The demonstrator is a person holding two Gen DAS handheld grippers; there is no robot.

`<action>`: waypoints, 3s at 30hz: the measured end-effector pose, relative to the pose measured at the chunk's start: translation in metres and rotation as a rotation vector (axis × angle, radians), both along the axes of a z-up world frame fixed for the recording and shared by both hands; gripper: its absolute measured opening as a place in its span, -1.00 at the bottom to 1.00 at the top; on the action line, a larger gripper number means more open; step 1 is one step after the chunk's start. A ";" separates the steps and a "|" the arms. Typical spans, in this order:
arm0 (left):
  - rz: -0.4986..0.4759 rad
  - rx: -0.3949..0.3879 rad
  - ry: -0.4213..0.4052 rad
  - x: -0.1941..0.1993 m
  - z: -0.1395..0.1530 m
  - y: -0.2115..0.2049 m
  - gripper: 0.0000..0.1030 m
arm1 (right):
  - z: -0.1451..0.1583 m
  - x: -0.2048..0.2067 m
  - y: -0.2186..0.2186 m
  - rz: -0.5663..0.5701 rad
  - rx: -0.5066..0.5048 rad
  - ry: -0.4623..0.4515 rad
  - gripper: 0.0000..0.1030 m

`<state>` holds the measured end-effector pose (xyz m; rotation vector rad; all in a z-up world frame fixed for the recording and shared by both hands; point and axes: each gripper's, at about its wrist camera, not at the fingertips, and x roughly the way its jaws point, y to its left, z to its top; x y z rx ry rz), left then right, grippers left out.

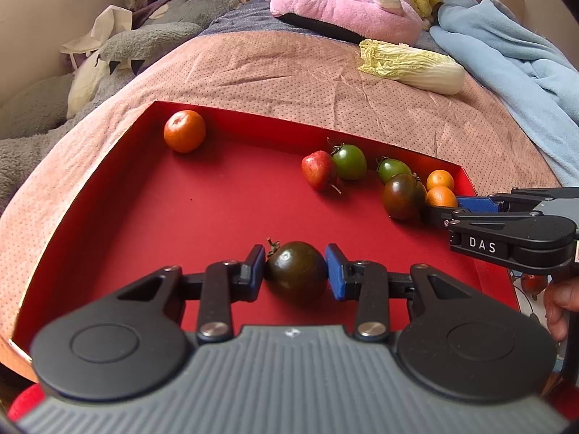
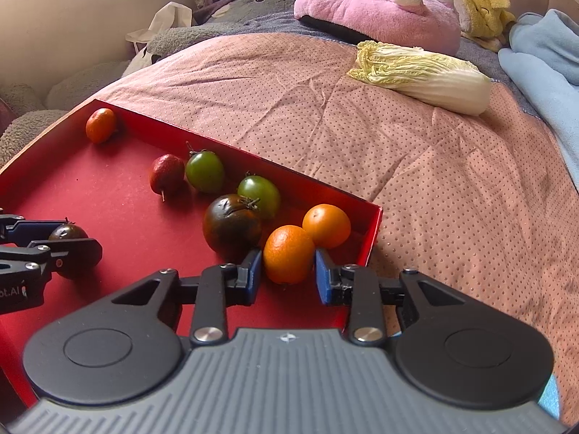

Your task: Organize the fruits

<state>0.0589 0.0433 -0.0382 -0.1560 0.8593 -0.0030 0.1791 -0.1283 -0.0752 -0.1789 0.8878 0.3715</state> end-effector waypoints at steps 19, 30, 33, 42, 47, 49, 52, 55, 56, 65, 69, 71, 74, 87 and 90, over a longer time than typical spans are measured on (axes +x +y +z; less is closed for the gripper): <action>0.044 0.057 0.008 -0.012 0.005 0.002 -0.24 | 0.046 -0.100 -0.010 0.047 0.142 -0.035 -0.30; 0.063 0.071 0.010 -0.025 0.013 0.003 -0.24 | 0.054 -0.124 -0.021 0.043 0.159 -0.046 -0.30; 0.062 0.078 0.005 -0.027 0.015 0.001 -0.24 | 0.057 -0.128 -0.025 0.040 0.163 -0.053 -0.30; 0.069 0.085 -0.002 -0.034 0.020 -0.002 -0.24 | 0.068 -0.139 -0.032 0.042 0.180 -0.081 -0.30; 0.068 0.093 -0.008 -0.036 0.023 -0.004 -0.24 | 0.074 -0.143 -0.036 0.039 0.193 -0.094 -0.30; 0.066 0.092 -0.012 -0.036 0.024 -0.005 -0.24 | 0.076 -0.145 -0.039 0.037 0.198 -0.098 -0.30; 0.063 0.094 -0.014 -0.036 0.024 -0.007 -0.24 | 0.080 -0.149 -0.043 0.033 0.204 -0.105 -0.30; 0.061 0.095 -0.011 -0.035 0.023 -0.008 -0.24 | 0.082 -0.151 -0.046 0.026 0.207 -0.108 -0.30; 0.060 0.094 -0.011 -0.035 0.023 -0.009 -0.24 | 0.082 -0.152 -0.047 0.023 0.208 -0.108 -0.30; 0.045 0.095 -0.012 -0.036 0.023 -0.015 -0.24 | 0.081 -0.158 -0.053 0.011 0.210 -0.102 -0.30; 0.042 0.094 -0.016 -0.037 0.025 -0.016 -0.24 | 0.082 -0.161 -0.056 0.009 0.212 -0.105 -0.30; 0.039 0.095 -0.018 -0.038 0.026 -0.017 -0.24 | 0.083 -0.162 -0.058 0.007 0.216 -0.107 -0.30; 0.038 0.097 -0.019 -0.038 0.027 -0.018 -0.24 | 0.084 -0.165 -0.059 0.006 0.220 -0.110 -0.30; 0.027 0.107 -0.024 -0.037 0.030 -0.024 -0.24 | 0.088 -0.167 -0.063 -0.003 0.225 -0.112 -0.30; 0.022 0.108 -0.027 -0.038 0.031 -0.026 -0.24 | 0.088 -0.169 -0.065 -0.007 0.225 -0.113 -0.30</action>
